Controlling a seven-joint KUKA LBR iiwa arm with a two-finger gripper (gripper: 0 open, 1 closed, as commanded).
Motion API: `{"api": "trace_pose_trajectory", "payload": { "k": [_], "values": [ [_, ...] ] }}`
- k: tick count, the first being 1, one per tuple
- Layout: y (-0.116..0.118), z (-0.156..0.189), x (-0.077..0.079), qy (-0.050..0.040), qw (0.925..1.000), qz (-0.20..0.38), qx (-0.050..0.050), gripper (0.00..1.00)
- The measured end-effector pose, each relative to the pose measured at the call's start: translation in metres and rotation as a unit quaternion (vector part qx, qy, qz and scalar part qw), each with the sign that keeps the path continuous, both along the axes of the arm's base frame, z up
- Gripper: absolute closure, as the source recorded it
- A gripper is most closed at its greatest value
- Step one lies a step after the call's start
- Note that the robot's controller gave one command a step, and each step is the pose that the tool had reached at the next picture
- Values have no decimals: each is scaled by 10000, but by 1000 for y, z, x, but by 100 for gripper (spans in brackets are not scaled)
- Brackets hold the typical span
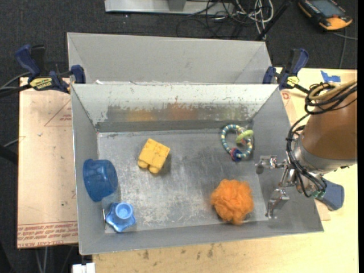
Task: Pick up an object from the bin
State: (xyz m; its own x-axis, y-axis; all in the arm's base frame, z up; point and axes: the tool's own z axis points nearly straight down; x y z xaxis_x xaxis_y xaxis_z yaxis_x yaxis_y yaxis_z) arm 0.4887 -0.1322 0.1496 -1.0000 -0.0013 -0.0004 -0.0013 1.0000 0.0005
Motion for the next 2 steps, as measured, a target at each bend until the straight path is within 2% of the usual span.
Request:
{"api": "trace_pose_trajectory", "payload": {
  "k": [1, 2],
  "values": [
    [8, -6, 3, 13, 9988, 489, 6, 0],
    [72, -78, 0, -17, 9828, 1844, -8, 100]
  ]
}}
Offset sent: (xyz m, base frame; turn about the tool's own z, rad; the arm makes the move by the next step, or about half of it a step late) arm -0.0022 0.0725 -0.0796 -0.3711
